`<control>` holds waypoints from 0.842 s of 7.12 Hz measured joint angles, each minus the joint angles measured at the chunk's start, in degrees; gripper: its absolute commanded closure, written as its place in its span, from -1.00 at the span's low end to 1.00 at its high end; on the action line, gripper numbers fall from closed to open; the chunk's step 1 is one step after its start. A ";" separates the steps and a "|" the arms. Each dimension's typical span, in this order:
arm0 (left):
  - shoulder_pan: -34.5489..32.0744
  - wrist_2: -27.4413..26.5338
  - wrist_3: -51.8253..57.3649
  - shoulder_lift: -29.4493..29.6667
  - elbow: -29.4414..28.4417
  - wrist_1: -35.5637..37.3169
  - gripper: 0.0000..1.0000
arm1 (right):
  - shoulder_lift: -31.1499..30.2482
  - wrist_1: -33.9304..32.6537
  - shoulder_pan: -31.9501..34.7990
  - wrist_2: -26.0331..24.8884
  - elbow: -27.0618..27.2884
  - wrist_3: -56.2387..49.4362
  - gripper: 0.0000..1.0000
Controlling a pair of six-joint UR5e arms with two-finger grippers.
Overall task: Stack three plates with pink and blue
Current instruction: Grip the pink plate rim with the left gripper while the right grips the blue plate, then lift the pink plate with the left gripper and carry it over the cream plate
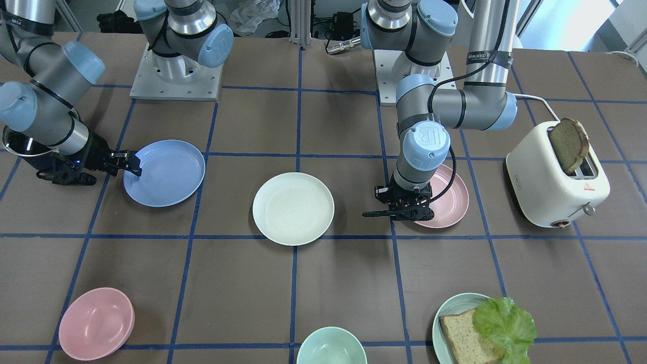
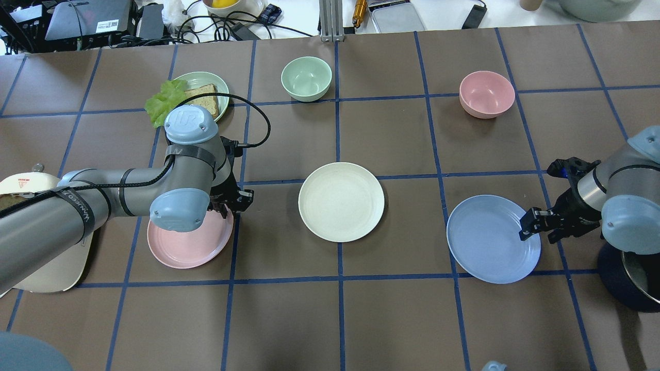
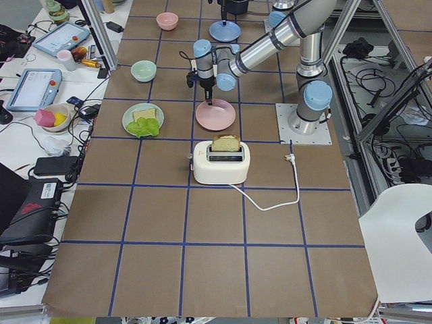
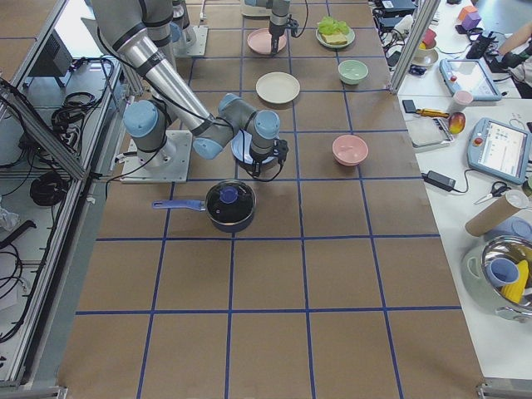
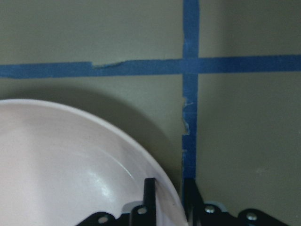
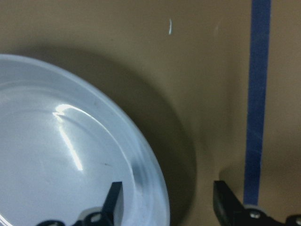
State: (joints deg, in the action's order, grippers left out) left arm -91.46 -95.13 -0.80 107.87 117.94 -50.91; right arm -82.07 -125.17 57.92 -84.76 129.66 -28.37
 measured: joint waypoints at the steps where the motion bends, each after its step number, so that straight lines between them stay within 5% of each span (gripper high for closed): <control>1: -0.12 -0.07 0.01 -0.08 -0.02 0.01 1.00 | -0.03 0.11 0.00 0.29 -0.03 0.04 0.61; 4: -1.05 -0.50 -0.33 -1.32 -0.47 -1.05 1.00 | -0.50 0.58 0.00 0.67 -0.17 -0.05 0.94; 6: -3.37 -4.27 -0.50 -2.15 -3.55 -5.76 1.00 | -3.11 3.16 0.29 0.81 -0.37 -0.47 1.00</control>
State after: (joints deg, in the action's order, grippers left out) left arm -94.84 -99.39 -1.30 105.73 114.40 -56.68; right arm -85.18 -122.01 58.21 -83.94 129.29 -28.84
